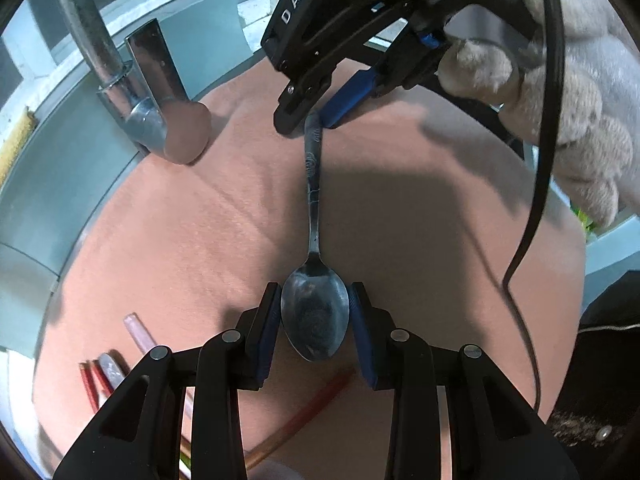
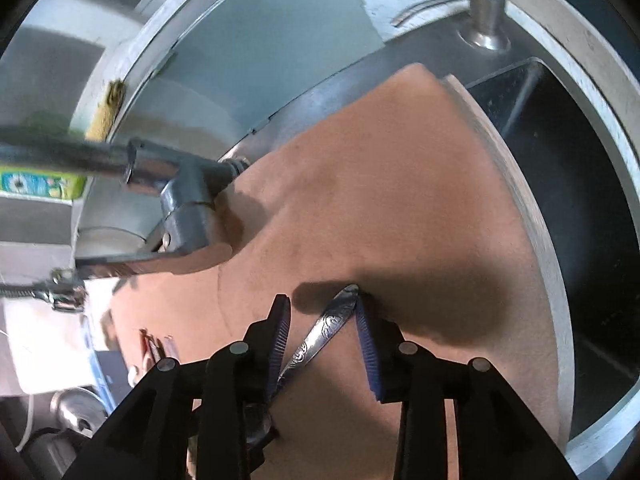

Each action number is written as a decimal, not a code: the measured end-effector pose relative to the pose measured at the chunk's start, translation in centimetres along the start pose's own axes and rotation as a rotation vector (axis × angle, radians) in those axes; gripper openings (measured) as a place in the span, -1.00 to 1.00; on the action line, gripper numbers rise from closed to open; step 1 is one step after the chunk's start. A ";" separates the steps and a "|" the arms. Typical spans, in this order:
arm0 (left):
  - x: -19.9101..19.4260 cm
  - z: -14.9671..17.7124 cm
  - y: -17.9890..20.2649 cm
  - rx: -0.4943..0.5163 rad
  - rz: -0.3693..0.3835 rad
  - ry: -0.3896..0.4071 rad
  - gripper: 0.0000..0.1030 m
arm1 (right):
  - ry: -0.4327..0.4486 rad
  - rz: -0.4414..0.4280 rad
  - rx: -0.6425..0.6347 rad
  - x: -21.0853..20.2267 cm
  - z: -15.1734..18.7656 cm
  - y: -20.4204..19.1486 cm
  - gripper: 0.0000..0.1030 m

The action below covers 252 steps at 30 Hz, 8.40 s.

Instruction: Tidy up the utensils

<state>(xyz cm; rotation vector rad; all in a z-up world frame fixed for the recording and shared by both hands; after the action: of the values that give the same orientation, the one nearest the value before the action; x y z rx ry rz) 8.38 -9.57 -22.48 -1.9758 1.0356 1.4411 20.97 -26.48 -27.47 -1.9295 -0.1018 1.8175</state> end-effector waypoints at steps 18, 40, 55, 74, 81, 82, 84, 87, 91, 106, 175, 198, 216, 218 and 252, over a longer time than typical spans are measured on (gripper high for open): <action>0.8 -0.4 0.1 0.011 -0.020 0.001 -0.36 | 0.006 -0.102 0.079 -0.5 0.5 3.5 -0.97; 0.7 0.2 0.0 -0.164 0.122 0.097 -0.36 | -0.073 -0.185 0.001 0.5 2.1 0.7 -0.27; 1.1 -1.0 -0.4 -0.149 0.112 0.091 -0.36 | -0.085 -0.219 0.041 1.2 4.1 1.3 -0.85; -5.0 3.1 -0.4 -0.171 0.017 0.160 -0.36 | -0.065 -0.299 -0.059 -1.5 8.3 -6.0 -0.89; -8.9 7.9 -1.8 -0.254 -0.041 0.191 -0.36 | -0.097 -0.340 -0.146 -1.3 11.5 -11.9 -0.90; -9.3 8.4 -2.1 -0.264 -0.047 0.192 -0.36 | -0.107 -0.347 -0.160 -1.1 12.0 -13.0 -0.90; -10.5 10.2 -2.4 -0.295 -0.064 0.197 -0.36 | -0.126 -0.358 -0.192 -0.7 13.2 -15.0 -0.90; -12.5 13.5 -3.2 -0.347 -0.099 0.202 -0.36 | -0.147 -0.363 -0.250 0.1 14.7 -18.1 -0.90; -14.8 17.5 -4.4 -0.427 -0.144 0.218 -0.36 | -0.183 -0.368 -0.336 1.4 16.7 -23.0 -0.90; -17.3 30.4 -11.5 -0.701 -0.284 0.198 -0.36 | -0.341 -0.320 -0.601 9.3 24.2 -39.0 -0.91; -19.2 32.3 -12.5 -0.916 -0.348 0.248 -0.09 | -0.058 -0.227 -0.883 3.3 21.3 -35.6 -0.24; -11.9 18.2 -0.9 -0.634 -0.277 0.233 -0.09 | 0.077 -0.199 -0.717 -3.6 15.1 -11.7 0.38; -9.0 17.4 -0.7 -0.608 -0.227 0.164 -0.09 | -0.149 -0.196 -0.693 1.3 15.1 -12.2 -0.31; -9.2 17.3 -0.8 -0.613 -0.232 0.172 -0.09 | -0.167 -0.212 -0.687 1.7 14.7 -13.3 -0.33; -14.1 24.8 -3.0 -0.818 -0.316 0.219 -0.09 | -0.197 -0.032 -1.297 8.3 21.0 -26.8 -0.85</action>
<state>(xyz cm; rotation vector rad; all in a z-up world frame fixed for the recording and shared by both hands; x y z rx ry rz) -5.77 14.88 -17.47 -2.7466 0.1512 1.6331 9.05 6.38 -24.64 -2.3799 -1.7117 2.0894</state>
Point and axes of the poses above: each gripper's, at about its wrist camera, not at the fingertips, and x roughly the way its jaws point, y to its right, z to its underside, the point moved 1 cm from there along x, roughly the way its jaws point, and after that the axes turned 3 degrees about -y, right-handed, at the moved point
